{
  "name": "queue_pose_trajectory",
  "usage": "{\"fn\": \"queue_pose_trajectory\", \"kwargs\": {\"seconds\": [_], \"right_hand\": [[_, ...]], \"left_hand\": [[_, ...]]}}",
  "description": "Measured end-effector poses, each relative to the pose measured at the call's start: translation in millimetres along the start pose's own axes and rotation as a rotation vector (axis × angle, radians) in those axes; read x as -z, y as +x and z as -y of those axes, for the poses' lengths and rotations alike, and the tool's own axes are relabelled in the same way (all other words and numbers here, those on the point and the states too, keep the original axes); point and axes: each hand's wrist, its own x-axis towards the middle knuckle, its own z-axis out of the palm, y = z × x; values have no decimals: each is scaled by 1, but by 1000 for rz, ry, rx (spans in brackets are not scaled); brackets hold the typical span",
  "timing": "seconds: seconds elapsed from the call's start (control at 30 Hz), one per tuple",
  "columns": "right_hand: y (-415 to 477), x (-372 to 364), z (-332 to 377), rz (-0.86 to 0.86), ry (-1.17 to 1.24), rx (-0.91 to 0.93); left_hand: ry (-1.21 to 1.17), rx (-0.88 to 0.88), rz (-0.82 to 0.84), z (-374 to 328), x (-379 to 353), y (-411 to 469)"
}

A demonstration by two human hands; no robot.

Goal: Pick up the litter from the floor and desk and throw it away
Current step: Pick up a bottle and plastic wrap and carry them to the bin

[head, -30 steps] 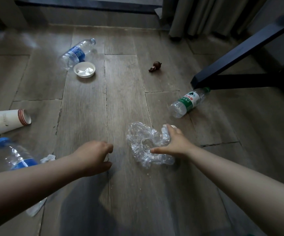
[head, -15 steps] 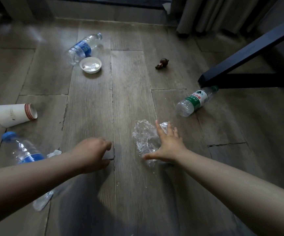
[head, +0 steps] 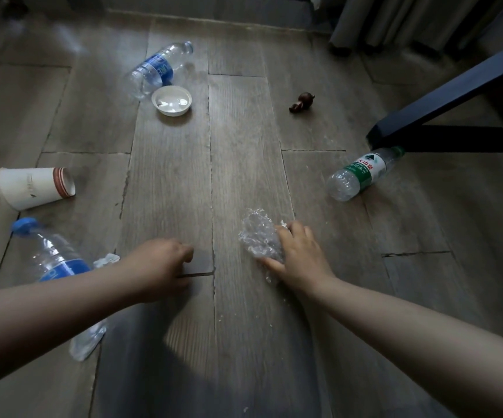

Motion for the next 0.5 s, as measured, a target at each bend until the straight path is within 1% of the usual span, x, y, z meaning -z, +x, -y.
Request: {"fn": "queue_pose_trajectory", "kwargs": {"seconds": [0.1,0.2,0.3,0.4,0.5], "right_hand": [[-1,4,7,34,45,7],[-2,7,16,78,86,-26],[-9,9,28,60,165,-37],[-18,10,44,67,189,26],[-27,10,62,82,199,96]], "left_hand": [[-51,8,3,3,1,-8],[-82,30,0,6,3,-23],[-60,61,-15,12,1,-41],[-46,125,-33,24,-3,-62],[3,237,-86,40,-5,-80]]}}
